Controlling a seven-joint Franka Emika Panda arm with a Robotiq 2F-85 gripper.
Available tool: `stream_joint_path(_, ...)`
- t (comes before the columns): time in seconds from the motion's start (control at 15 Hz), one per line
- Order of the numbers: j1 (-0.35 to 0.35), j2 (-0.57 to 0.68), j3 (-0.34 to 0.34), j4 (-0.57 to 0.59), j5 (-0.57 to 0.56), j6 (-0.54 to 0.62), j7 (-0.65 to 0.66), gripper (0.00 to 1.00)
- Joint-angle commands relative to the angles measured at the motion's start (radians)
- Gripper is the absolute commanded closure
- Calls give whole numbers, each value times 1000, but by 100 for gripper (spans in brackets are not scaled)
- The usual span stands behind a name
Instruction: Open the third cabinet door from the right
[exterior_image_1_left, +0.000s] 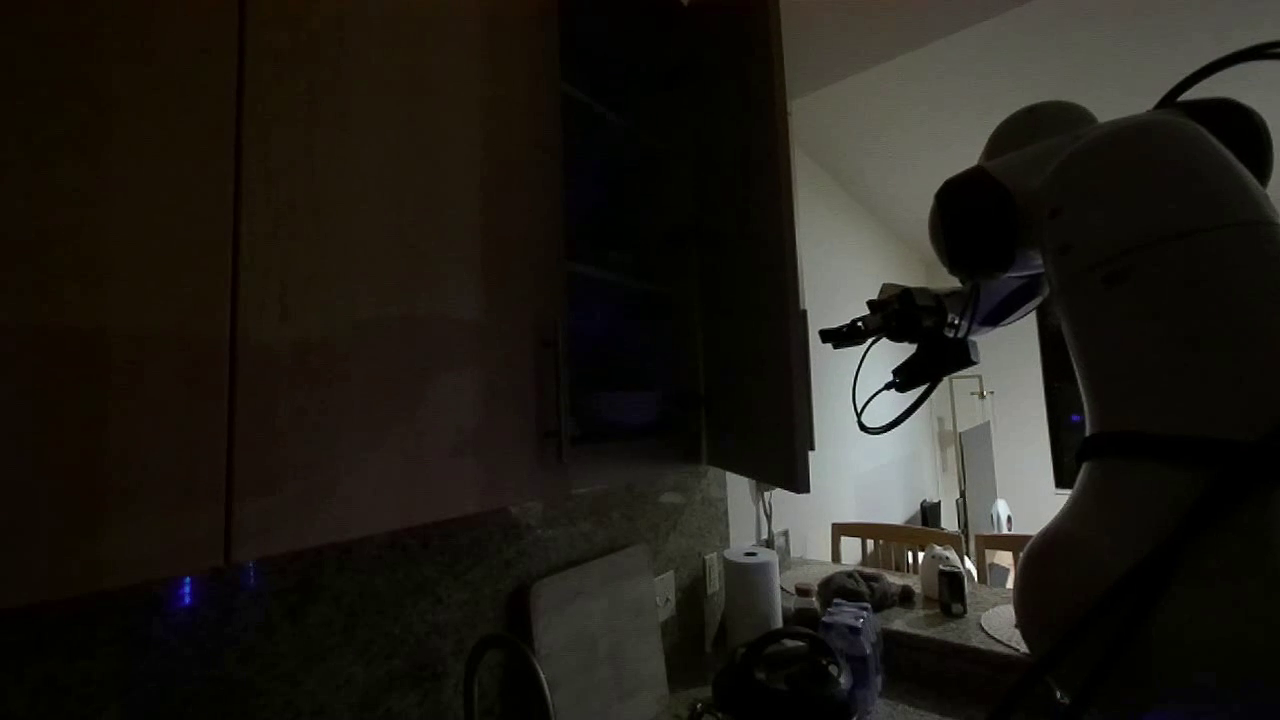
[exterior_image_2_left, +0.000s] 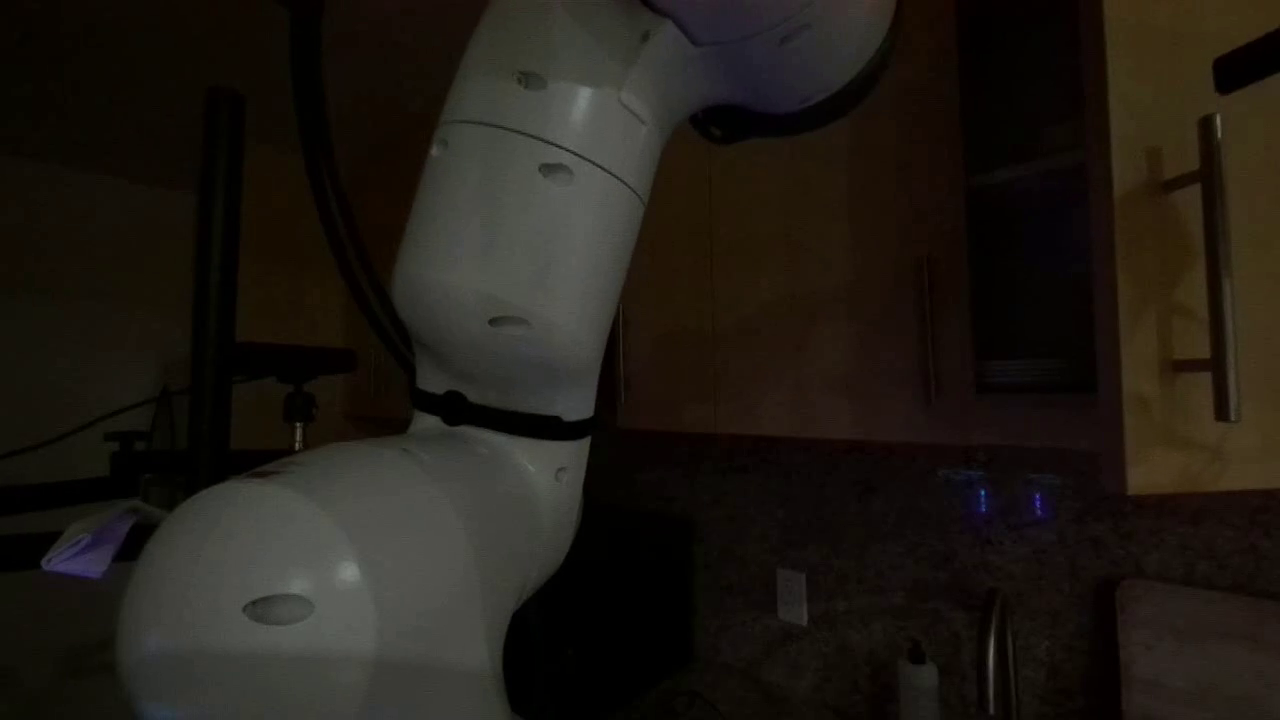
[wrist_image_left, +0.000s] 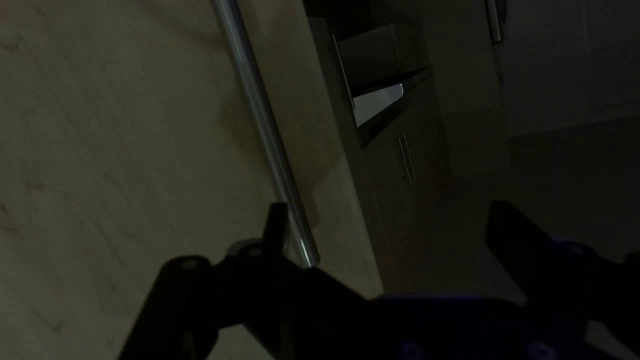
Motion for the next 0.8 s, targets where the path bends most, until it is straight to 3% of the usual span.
stream_joint_path(0.0, 13, -94, -10, -81, -9, 50, 26, 0)
stream_joint_path(0.2, 34, -174, -22, -125, -47, 105, 24, 0)
stream_joint_path(0.73, 102, -526, -41, -302, -154, 442, 138, 0)
